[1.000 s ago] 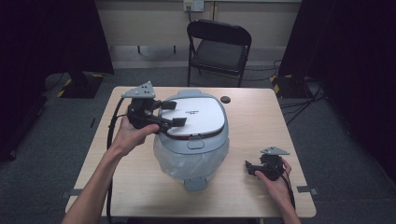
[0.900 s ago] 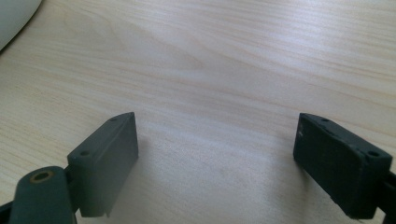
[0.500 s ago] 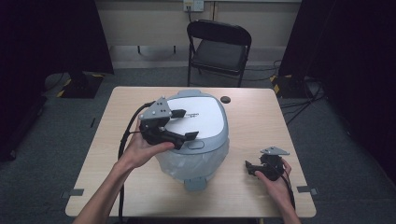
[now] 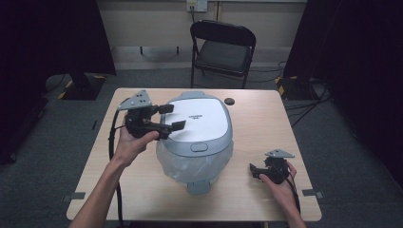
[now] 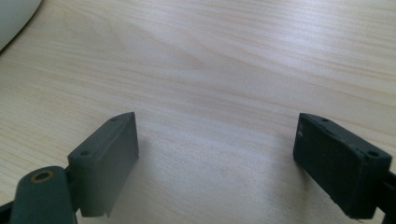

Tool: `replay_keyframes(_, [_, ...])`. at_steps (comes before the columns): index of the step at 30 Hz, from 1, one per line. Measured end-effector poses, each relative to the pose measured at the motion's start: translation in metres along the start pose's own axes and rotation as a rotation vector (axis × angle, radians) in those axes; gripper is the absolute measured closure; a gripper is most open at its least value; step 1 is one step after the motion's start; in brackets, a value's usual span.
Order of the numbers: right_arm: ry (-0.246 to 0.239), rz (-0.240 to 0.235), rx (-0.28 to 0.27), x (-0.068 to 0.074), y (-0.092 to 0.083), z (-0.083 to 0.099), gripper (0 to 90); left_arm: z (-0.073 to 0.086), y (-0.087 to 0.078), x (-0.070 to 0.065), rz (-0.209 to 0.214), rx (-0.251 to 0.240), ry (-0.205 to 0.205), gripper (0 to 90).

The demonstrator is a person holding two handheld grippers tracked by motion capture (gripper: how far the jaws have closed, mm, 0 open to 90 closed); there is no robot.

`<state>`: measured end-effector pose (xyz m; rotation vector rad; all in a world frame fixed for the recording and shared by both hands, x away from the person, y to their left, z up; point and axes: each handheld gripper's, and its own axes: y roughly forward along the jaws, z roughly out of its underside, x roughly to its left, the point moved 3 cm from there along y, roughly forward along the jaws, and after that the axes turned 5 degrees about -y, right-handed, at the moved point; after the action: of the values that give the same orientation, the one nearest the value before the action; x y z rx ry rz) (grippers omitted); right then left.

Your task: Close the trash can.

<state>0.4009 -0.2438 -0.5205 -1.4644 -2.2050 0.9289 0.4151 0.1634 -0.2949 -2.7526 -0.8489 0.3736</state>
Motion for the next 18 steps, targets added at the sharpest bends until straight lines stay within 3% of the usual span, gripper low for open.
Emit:
replay_keyframes(2, [0.0,0.0,0.0,0.0,0.0,0.0,12.9,0.004,-0.007,0.013,-0.051,-0.005,-0.026,27.0])
replay_keyframes(5, [0.0,0.0,0.0,0.0,0.0,0.0,12.9,0.014,-0.022,0.032,-0.057,-0.033,-0.077,26.8])
replay_keyframes(8, [0.0,0.0,0.0,0.0,0.0,0.0,12.9,0.025,-0.036,0.046,-0.082,-0.017,-0.111,27.3])
replay_keyframes(12, [0.0,0.0,0.0,0.0,0.0,0.0,12.9,0.045,-0.049,0.058,-0.148,0.0,-0.131,27.5])
replay_keyframes(14, [0.0,0.0,0.0,0.0,0.0,0.0,12.9,0.058,-0.052,0.064,-0.142,0.006,-0.166,27.7])
replay_keyframes(16, [0.0,-0.001,0.0,0.0,0.0,0.0,12.9,0.075,-0.053,0.071,-0.198,0.061,-0.17,28.0])
replay_keyframes(18, [0.0,-0.001,0.0,0.0,0.0,0.0,12.9,0.088,-0.055,0.076,-0.221,0.075,-0.191,28.2])
